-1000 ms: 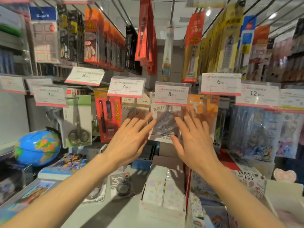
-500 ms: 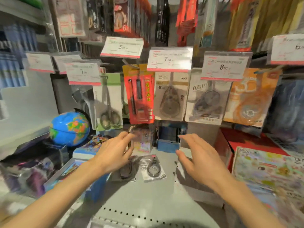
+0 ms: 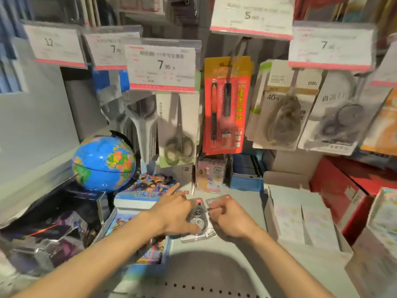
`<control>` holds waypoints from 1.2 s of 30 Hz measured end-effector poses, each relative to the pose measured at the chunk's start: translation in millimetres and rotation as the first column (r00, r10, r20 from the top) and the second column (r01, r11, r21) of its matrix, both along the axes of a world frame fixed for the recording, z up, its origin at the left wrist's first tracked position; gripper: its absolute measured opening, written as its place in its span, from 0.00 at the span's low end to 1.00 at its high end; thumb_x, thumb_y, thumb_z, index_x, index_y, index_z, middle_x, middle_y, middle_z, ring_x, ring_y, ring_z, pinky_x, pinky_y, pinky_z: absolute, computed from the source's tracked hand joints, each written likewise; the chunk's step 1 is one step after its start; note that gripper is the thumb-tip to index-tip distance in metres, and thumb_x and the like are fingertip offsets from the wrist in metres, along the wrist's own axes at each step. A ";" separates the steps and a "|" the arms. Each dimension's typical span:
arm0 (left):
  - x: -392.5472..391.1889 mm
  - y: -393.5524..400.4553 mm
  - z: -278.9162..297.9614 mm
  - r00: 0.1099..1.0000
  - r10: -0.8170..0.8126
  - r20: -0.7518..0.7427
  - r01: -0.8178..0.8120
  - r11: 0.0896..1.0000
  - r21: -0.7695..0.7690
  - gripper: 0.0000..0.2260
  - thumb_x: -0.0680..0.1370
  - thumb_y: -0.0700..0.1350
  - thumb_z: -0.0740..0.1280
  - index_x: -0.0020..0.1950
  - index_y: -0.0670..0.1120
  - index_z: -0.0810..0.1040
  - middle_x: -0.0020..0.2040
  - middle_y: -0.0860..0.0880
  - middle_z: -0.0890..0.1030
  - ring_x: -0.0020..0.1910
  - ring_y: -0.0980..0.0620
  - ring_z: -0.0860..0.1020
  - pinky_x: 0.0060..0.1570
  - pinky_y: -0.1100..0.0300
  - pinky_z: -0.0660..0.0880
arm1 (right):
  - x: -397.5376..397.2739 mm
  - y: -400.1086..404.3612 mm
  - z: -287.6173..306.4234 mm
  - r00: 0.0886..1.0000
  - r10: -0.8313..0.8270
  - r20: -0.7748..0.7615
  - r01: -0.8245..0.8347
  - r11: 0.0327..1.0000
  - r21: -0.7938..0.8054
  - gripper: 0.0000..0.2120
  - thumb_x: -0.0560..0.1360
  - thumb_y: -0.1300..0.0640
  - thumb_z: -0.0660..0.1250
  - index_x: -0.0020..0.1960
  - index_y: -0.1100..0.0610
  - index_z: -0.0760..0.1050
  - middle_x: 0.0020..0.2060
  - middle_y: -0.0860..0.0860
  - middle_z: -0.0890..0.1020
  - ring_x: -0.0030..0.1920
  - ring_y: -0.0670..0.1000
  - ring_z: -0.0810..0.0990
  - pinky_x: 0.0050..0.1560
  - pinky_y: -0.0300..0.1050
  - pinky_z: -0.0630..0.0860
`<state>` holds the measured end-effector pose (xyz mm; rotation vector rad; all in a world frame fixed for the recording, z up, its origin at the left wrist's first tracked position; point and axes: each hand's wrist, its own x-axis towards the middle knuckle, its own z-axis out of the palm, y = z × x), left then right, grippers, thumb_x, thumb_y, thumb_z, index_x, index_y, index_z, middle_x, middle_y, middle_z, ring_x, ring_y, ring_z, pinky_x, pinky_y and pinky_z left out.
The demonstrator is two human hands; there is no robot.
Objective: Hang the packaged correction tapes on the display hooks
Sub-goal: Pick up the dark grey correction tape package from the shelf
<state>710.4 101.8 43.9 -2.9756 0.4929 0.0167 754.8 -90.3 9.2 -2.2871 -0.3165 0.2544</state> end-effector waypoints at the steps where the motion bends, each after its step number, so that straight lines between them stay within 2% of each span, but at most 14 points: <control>1: 1.9 0.5 -2.1 1.000 -0.011 -0.004 0.011 1.000 0.006 0.34 0.71 0.72 0.61 0.63 0.46 0.77 0.52 0.44 0.83 0.66 0.46 0.72 0.79 0.45 0.43 | 1.9 1.1 -4.2 0.999 -0.016 -0.044 0.017 0.999 0.033 0.10 0.71 0.55 0.61 0.46 0.48 0.81 0.36 0.41 0.75 0.40 0.46 0.74 0.41 0.35 0.68; 3: 3.7 -0.2 -3.8 0.999 -0.031 0.009 0.031 0.999 0.028 0.35 0.69 0.73 0.61 0.60 0.46 0.78 0.51 0.44 0.84 0.64 0.46 0.74 0.79 0.43 0.41 | -0.4 3.8 -2.3 0.990 -0.057 -0.126 0.071 0.992 0.105 0.12 0.74 0.57 0.62 0.55 0.54 0.80 0.37 0.44 0.78 0.39 0.45 0.75 0.40 0.36 0.70; 8: 3.2 -2.2 -5.7 0.999 -0.031 0.045 0.030 0.999 0.038 0.31 0.69 0.72 0.64 0.55 0.46 0.79 0.46 0.44 0.84 0.58 0.45 0.79 0.78 0.44 0.39 | -6.4 9.5 5.7 0.959 -0.099 -0.266 0.168 0.953 0.252 0.10 0.78 0.65 0.61 0.54 0.55 0.78 0.35 0.49 0.81 0.34 0.48 0.78 0.34 0.41 0.73; 11: -1.3 -3.8 -0.9 0.998 -0.024 0.057 0.026 0.999 -0.026 0.29 0.70 0.70 0.64 0.55 0.47 0.78 0.44 0.45 0.83 0.56 0.46 0.80 0.79 0.46 0.40 | -13.3 11.1 11.0 0.947 -0.117 -0.300 0.211 0.929 0.304 0.12 0.75 0.65 0.65 0.55 0.53 0.79 0.45 0.55 0.86 0.43 0.57 0.85 0.39 0.49 0.79; 13: -4.1 -4.4 0.3 0.997 -0.024 0.070 0.032 0.994 -0.103 0.29 0.71 0.69 0.64 0.61 0.50 0.78 0.46 0.47 0.84 0.58 0.49 0.79 0.79 0.47 0.41 | -15.6 10.2 15.9 0.940 -0.107 -0.325 0.224 0.911 0.347 0.13 0.75 0.65 0.66 0.58 0.56 0.78 0.45 0.56 0.86 0.39 0.54 0.84 0.30 0.40 0.75; 16: -6.8 -4.7 0.3 0.994 -0.023 0.103 0.042 0.982 -0.182 0.35 0.71 0.70 0.63 0.72 0.51 0.72 0.54 0.49 0.85 0.64 0.52 0.77 0.79 0.51 0.39 | -18.4 7.8 24.1 0.926 -0.092 -0.365 0.246 0.882 0.402 0.09 0.78 0.68 0.64 0.54 0.58 0.77 0.30 0.53 0.79 0.19 0.45 0.71 0.18 0.35 0.61; 19: -8.3 -4.4 -0.8 0.991 -0.011 0.135 0.045 0.968 -0.247 0.37 0.71 0.70 0.63 0.74 0.51 0.70 0.62 0.51 0.83 0.68 0.55 0.75 0.79 0.54 0.41 | -14.4 5.0 23.3 0.914 -0.095 -0.394 0.281 0.848 0.449 0.07 0.78 0.67 0.65 0.54 0.60 0.77 0.28 0.54 0.75 0.17 0.46 0.64 0.19 0.33 0.55; 22: -10.6 -4.7 2.2 0.987 0.005 0.162 0.048 0.946 -0.322 0.35 0.70 0.69 0.65 0.73 0.53 0.72 0.69 0.53 0.78 0.68 0.54 0.74 0.79 0.55 0.52 | -16.0 3.3 25.5 0.906 -0.109 -0.410 0.322 0.805 0.498 0.13 0.76 0.67 0.67 0.60 0.60 0.75 0.37 0.55 0.83 0.22 0.48 0.69 0.24 0.36 0.60; 25: -14.4 -7.5 7.1 0.982 0.042 0.184 0.031 0.925 -0.378 0.34 0.70 0.69 0.66 0.72 0.55 0.71 0.67 0.52 0.79 0.67 0.52 0.74 0.67 0.53 0.70 | -19.3 1.1 32.2 0.922 -0.127 -0.365 0.319 0.784 0.533 0.15 0.75 0.68 0.69 0.61 0.61 0.76 0.48 0.57 0.84 0.29 0.48 0.76 0.25 0.39 0.67; 27: -15.4 -9.2 9.5 0.977 0.049 0.206 0.044 0.903 -0.426 0.34 0.71 0.67 0.68 0.73 0.54 0.70 0.68 0.53 0.77 0.68 0.54 0.72 0.66 0.55 0.71 | -19.5 -1.8 36.9 0.931 -0.137 -0.338 0.313 0.775 0.549 0.17 0.75 0.70 0.70 0.61 0.60 0.75 0.49 0.56 0.83 0.30 0.44 0.78 0.26 0.34 0.72; 29: -16.3 -10.9 12.2 0.972 0.047 0.229 0.072 0.872 -0.483 0.33 0.71 0.66 0.69 0.73 0.54 0.72 0.69 0.55 0.77 0.69 0.56 0.72 0.67 0.58 0.69 | -19.9 -6.5 41.7 0.932 -0.143 -0.332 0.317 0.765 0.561 0.21 0.73 0.71 0.71 0.63 0.58 0.73 0.51 0.56 0.82 0.29 0.43 0.78 0.24 0.32 0.71; 32: -18.0 -12.6 17.1 0.975 0.044 0.219 0.087 0.829 -0.552 0.33 0.69 0.67 0.70 0.71 0.55 0.73 0.68 0.56 0.77 0.68 0.58 0.72 0.68 0.58 0.69 | -21.8 -11.7 50.2 0.924 -0.136 -0.358 0.336 0.737 0.586 0.27 0.72 0.70 0.73 0.67 0.55 0.70 0.55 0.57 0.84 0.36 0.49 0.84 0.27 0.37 0.74; 34: -19.9 -14.7 20.3 0.980 0.046 0.196 0.081 0.802 -0.592 0.32 0.69 0.65 0.72 0.70 0.56 0.75 0.66 0.58 0.77 0.67 0.59 0.72 0.68 0.59 0.70 | -23.6 -14.3 55.2 0.918 -0.121 -0.378 0.344 0.718 0.605 0.28 0.72 0.71 0.72 0.67 0.55 0.69 0.53 0.57 0.86 0.40 0.54 0.86 0.31 0.42 0.76; 36: -24.0 -17.9 23.8 0.982 0.053 0.182 0.079 0.758 -0.648 0.29 0.69 0.63 0.74 0.68 0.57 0.76 0.63 0.63 0.75 0.64 0.64 0.72 0.66 0.65 0.69 | -26.4 -18.5 58.4 0.918 -0.126 -0.375 0.346 0.717 0.605 0.28 0.71 0.71 0.72 0.67 0.54 0.70 0.50 0.57 0.87 0.43 0.57 0.85 0.36 0.46 0.75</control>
